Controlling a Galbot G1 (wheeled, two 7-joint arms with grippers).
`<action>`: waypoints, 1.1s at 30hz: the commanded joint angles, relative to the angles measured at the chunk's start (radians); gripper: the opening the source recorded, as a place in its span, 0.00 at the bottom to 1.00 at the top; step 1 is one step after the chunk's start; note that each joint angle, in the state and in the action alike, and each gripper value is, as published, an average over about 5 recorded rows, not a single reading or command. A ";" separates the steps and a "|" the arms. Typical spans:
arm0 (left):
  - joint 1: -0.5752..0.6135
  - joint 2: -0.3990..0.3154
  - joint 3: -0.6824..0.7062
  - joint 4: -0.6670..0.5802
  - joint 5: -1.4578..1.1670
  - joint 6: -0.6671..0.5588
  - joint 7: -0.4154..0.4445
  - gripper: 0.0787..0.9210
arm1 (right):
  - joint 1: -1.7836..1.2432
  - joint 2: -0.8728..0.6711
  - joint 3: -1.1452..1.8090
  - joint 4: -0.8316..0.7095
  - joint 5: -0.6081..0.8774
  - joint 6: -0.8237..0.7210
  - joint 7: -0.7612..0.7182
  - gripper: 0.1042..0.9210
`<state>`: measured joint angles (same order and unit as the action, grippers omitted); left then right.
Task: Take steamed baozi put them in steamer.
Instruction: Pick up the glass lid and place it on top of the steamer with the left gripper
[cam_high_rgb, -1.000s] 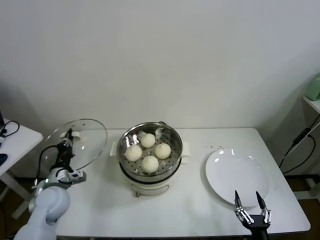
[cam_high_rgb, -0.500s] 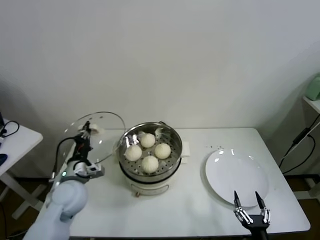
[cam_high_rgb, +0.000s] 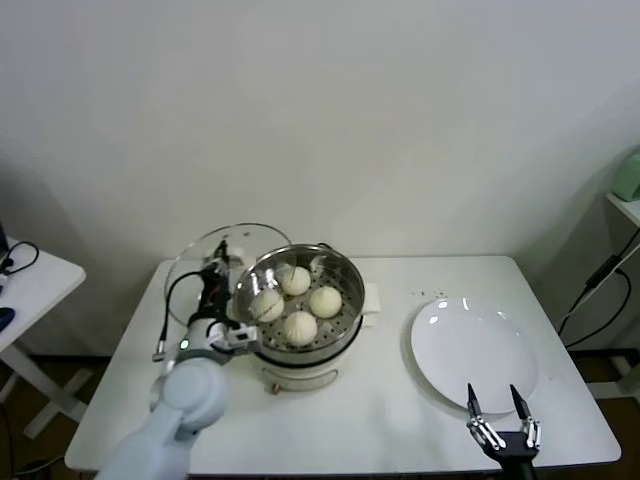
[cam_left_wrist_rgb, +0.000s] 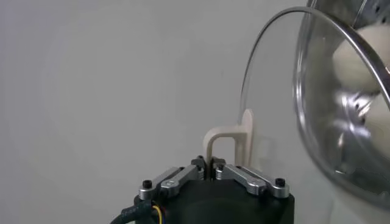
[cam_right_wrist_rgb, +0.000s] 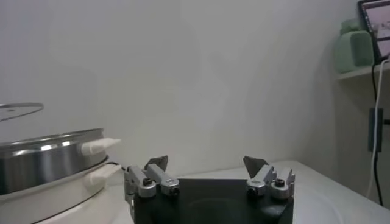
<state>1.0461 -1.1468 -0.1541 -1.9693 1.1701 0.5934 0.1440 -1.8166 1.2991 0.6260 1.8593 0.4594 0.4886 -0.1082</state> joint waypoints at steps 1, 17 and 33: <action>-0.043 -0.124 0.139 0.014 0.109 0.050 0.026 0.07 | 0.001 0.000 0.000 -0.002 -0.004 -0.001 0.001 0.88; -0.054 -0.275 0.183 0.093 0.232 0.027 0.028 0.07 | -0.001 0.000 0.002 -0.005 -0.004 0.001 0.000 0.88; -0.040 -0.284 0.189 0.110 0.319 -0.010 0.071 0.07 | -0.001 -0.004 0.007 0.002 0.002 0.001 0.000 0.88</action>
<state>1.0008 -1.4184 0.0319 -1.8643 1.4323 0.6016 0.1954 -1.8173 1.2958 0.6322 1.8588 0.4602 0.4879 -0.1070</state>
